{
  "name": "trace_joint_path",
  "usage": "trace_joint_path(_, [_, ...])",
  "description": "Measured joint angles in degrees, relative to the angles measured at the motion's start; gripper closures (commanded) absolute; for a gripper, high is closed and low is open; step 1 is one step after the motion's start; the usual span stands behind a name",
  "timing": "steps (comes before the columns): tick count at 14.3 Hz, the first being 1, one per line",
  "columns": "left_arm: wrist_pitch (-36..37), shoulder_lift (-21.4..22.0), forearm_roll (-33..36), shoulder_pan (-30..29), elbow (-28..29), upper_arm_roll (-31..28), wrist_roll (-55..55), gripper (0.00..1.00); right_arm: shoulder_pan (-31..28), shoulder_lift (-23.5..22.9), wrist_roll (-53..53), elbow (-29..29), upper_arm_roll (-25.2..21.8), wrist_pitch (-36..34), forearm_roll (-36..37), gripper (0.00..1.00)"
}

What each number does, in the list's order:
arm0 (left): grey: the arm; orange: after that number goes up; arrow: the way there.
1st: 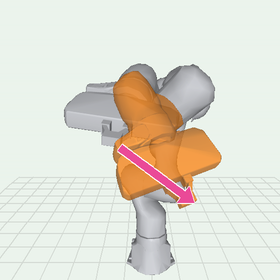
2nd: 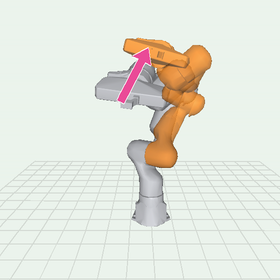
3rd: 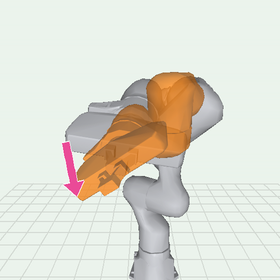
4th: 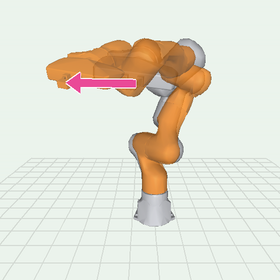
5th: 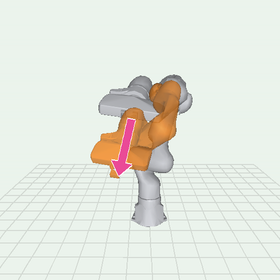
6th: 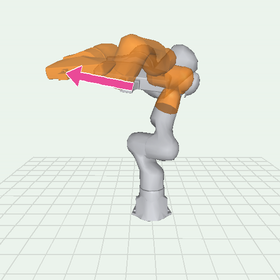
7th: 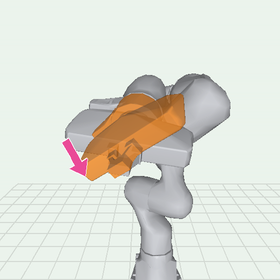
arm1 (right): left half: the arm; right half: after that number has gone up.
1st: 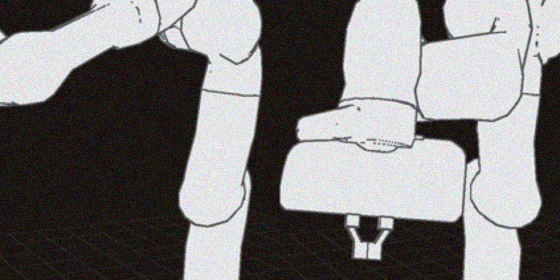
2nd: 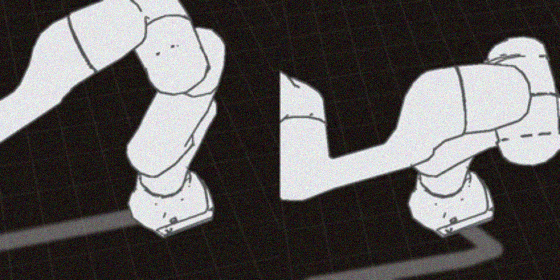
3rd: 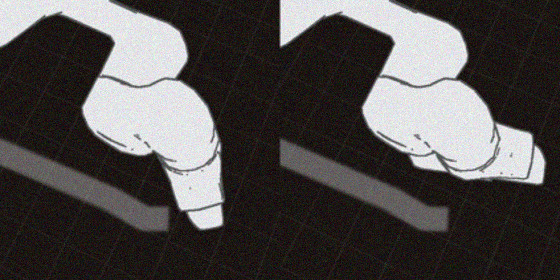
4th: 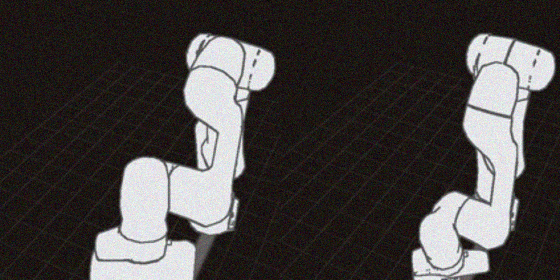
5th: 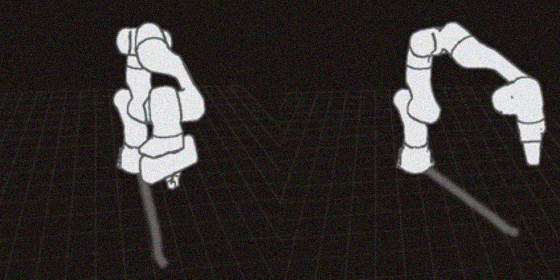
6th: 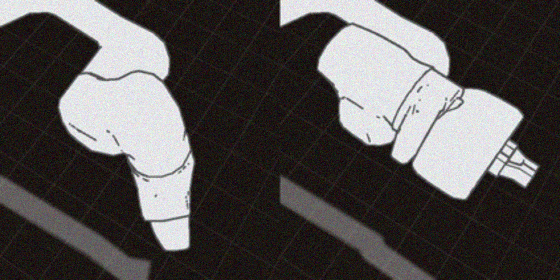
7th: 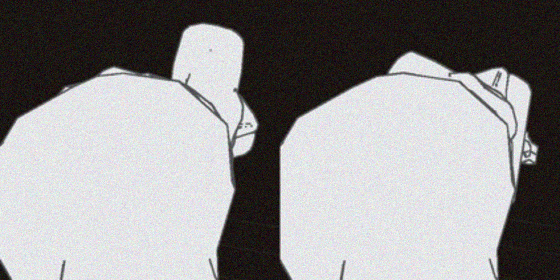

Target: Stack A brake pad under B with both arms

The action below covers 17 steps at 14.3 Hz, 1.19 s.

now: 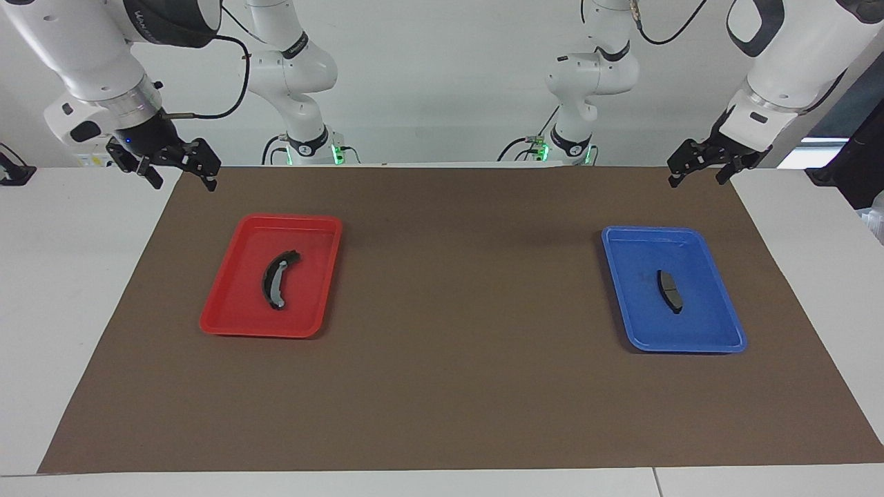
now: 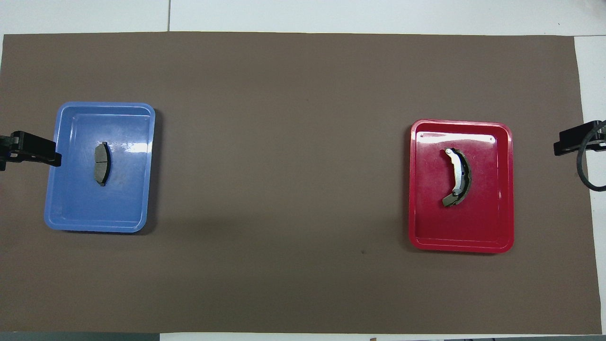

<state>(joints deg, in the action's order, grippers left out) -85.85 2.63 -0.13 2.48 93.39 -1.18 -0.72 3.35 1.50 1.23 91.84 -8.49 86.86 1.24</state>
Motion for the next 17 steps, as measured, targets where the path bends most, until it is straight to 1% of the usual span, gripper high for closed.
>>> trace_joint_path(13, [-0.5,0.0,0.0,0.1,0.0,0.0,0.0,0.00,0.0,0.0,0.0,0.0,0.0,0.0,0.0,0.01])
trace_joint_path(16, [-3.7,0.0,0.0,0.1,0.6,0.0,0.0,0.01,0.0,0.0,0.0,0.1,0.0,0.4,0.0,0.01])
trace_joint_path(17, [-4.8,0.0,0.0,0.1,1.2,0.0,0.0,0.01,0.0,0.1,0.0,0.7,0.0,2.0,0.0,0.01])
